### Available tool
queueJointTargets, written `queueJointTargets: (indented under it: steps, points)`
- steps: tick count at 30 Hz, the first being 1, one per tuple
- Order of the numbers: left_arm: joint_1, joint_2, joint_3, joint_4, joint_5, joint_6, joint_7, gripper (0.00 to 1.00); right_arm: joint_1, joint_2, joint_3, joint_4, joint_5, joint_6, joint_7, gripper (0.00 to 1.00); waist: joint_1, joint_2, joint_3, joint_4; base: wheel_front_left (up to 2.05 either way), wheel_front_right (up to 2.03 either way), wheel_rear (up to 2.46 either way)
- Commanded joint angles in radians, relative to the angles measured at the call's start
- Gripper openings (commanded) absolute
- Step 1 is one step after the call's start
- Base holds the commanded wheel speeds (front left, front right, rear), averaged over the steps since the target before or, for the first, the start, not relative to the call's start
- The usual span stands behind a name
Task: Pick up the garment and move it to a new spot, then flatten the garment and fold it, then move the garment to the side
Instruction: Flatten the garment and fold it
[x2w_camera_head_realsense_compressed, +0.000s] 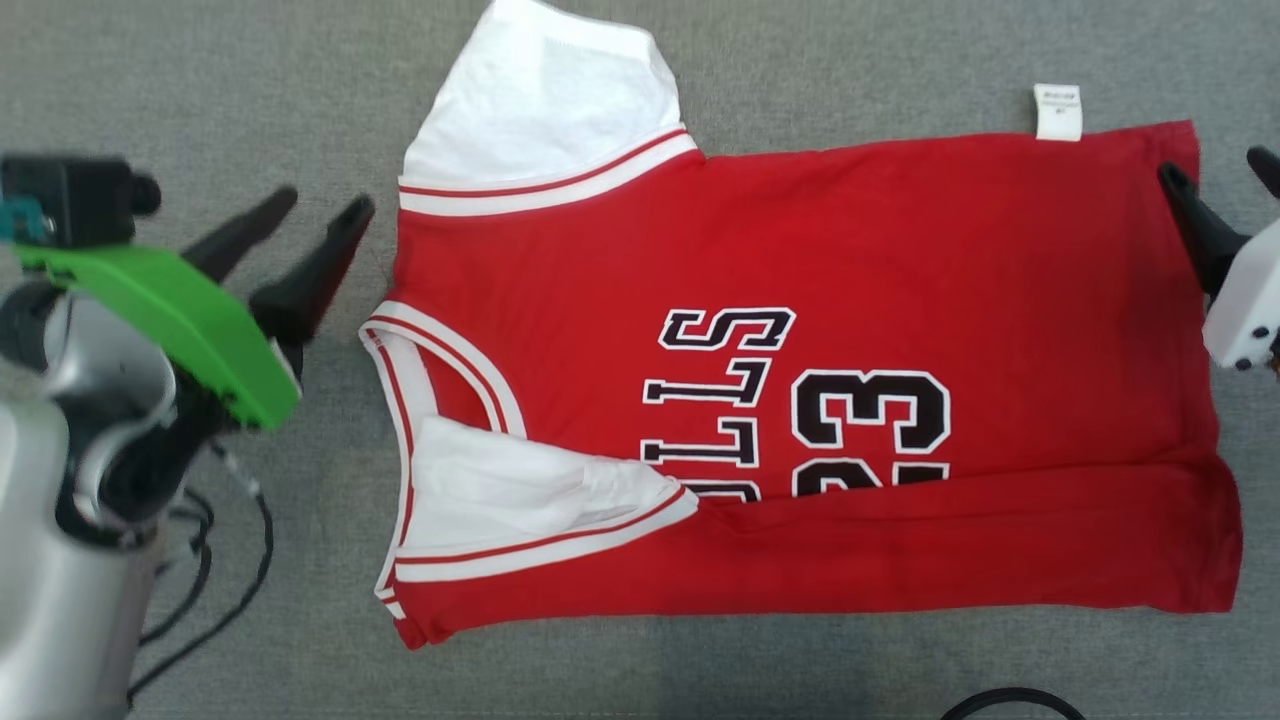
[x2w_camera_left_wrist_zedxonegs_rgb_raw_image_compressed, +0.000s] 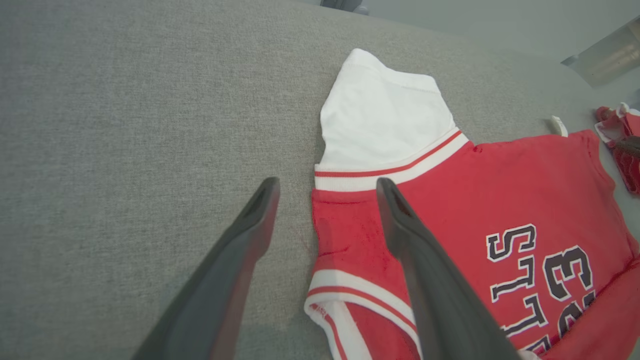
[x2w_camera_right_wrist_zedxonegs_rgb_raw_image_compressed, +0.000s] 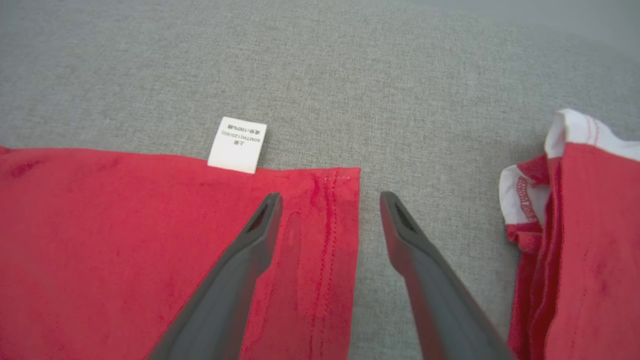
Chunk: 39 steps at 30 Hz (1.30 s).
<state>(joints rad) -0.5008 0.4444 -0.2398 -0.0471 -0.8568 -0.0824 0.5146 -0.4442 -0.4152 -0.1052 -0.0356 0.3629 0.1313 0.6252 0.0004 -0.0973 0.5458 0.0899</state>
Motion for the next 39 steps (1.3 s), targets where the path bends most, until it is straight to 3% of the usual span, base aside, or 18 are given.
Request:
queueJointTargets:
  steps: [1,6,10,29,31,32,33,34,35,36,39]
  points:
    - [-0.095,-0.024,-0.013,0.051,-0.022,-0.01,0.028,1.0,-0.05,0.007,0.01,0.03,-0.018,-0.001,-0.007,1.0,-0.0004,-0.0002,0.133,0.023,0.0,0.0,0.0]
    - [-0.315,-0.068,-0.037,0.198,-0.095,-0.023,0.134,1.0,-0.143,0.031,0.066,0.124,-0.043,-0.001,-0.027,1.0,-0.0004,-0.0002,0.159,-0.003,0.0,0.0,0.0]
    - [-0.406,-0.058,-0.054,0.272,-0.105,-0.025,0.199,1.0,-0.168,0.033,0.113,0.197,-0.052,-0.002,-0.04,1.0,-0.0004,-0.0002,0.168,-0.037,0.0,0.0,0.0]
    - [-0.549,-0.039,-0.112,0.448,-0.08,-0.046,0.188,1.0,-0.254,0.054,0.287,0.313,-0.012,-0.002,-0.077,1.0,-0.0004,-0.0002,0.21,-0.126,0.0,0.0,0.0]
    - [-0.55,-0.047,-0.124,0.458,-0.092,-0.047,0.188,1.0,-0.258,0.056,0.301,0.321,0.003,-0.002,-0.082,0.85,-0.0004,-0.0002,0.208,-0.129,0.0,0.0,0.0]
    - [-0.549,-0.052,-0.13,0.462,-0.099,-0.047,0.187,1.0,-0.262,0.058,0.304,0.326,0.008,-0.002,-0.085,0.31,-0.0004,-0.0002,0.205,-0.13,0.0,0.0,0.0]
    - [-0.545,-0.056,-0.135,0.467,-0.109,-0.048,0.19,1.0,-0.263,0.057,0.309,0.331,0.013,-0.002,-0.09,0.1,-0.0004,-0.0002,0.201,-0.131,0.0,0.0,0.0]
    - [-0.541,-0.058,-0.141,0.471,-0.119,-0.048,0.197,1.0,-0.265,0.054,0.313,0.337,0.015,-0.002,-0.095,0.0,-0.0004,-0.0002,0.197,-0.131,0.0,0.0,0.0]
    - [-0.539,-0.059,-0.145,0.473,-0.125,-0.048,0.193,0.33,-0.268,0.052,0.315,0.344,0.016,-0.002,-0.098,0.0,-0.0004,-0.0002,0.192,-0.131,0.0,0.0,0.0]
    - [-0.536,-0.06,-0.146,0.476,-0.126,-0.049,0.185,0.0,-0.272,0.048,0.316,0.35,0.019,-0.002,-0.101,0.0,-0.0004,-0.0002,0.188,-0.13,0.0,0.0,0.0]
    - [-0.525,-0.055,-0.163,0.459,-0.16,-0.049,0.172,0.0,-0.282,0.05,0.322,0.362,0.028,-0.002,-0.118,0.0,-0.0004,-0.0002,0.172,-0.129,0.0,0.0,0.0]
